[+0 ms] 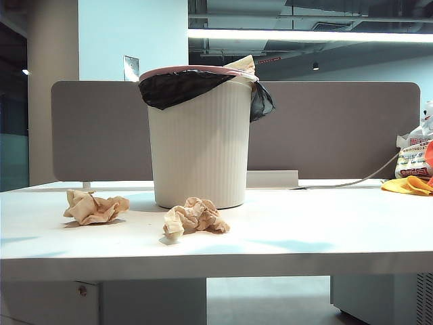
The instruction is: Pick up all the trash on the table and put it in the trash can.
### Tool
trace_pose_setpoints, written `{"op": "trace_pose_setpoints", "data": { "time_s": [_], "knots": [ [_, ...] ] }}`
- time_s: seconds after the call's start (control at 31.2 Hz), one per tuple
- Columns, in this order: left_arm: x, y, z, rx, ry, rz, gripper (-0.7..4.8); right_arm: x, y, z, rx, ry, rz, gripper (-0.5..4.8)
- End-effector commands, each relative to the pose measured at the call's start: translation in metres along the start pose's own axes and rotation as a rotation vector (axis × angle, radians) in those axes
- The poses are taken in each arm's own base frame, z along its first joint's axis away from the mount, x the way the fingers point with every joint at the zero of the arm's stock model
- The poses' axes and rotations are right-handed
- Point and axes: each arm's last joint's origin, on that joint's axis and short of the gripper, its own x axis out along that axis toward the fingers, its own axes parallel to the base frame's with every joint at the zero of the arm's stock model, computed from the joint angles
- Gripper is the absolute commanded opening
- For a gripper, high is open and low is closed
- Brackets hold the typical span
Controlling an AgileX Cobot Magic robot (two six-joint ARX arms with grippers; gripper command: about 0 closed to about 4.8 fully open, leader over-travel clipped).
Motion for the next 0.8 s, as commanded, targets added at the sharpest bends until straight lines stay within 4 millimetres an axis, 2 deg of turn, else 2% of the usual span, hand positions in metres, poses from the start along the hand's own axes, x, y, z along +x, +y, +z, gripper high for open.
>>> {"op": "trace_pose_setpoints", "data": {
  "time_s": [0.03,0.13,0.26,0.45,0.64,0.8],
  "knots": [
    [-0.006,-0.009,0.0,0.019,-0.016,-0.013,4.79,0.042,-0.007,-0.024,0.038,0.029,0.077,4.79],
    [-0.013,-0.011,-0.003,0.029,-0.002,0.016,4.79,0.086,-0.013,-0.058,0.071,0.088,0.081,4.79],
    [-0.019,-0.013,-0.008,0.024,0.026,0.016,4.79,0.134,-0.022,-0.099,0.093,0.173,0.064,4.79],
    [-0.019,-0.011,-0.019,-0.003,0.129,0.043,4.79,0.199,-0.024,-0.134,0.091,0.308,0.063,4.79],
    [-0.012,-0.008,-0.028,-0.031,0.188,0.047,4.79,0.249,-0.022,-0.161,0.105,0.364,0.048,4.79],
    [-0.006,-0.006,-0.036,-0.043,0.227,0.048,4.79,0.278,-0.018,-0.182,0.085,0.414,0.002,4.79]
  ]
}}
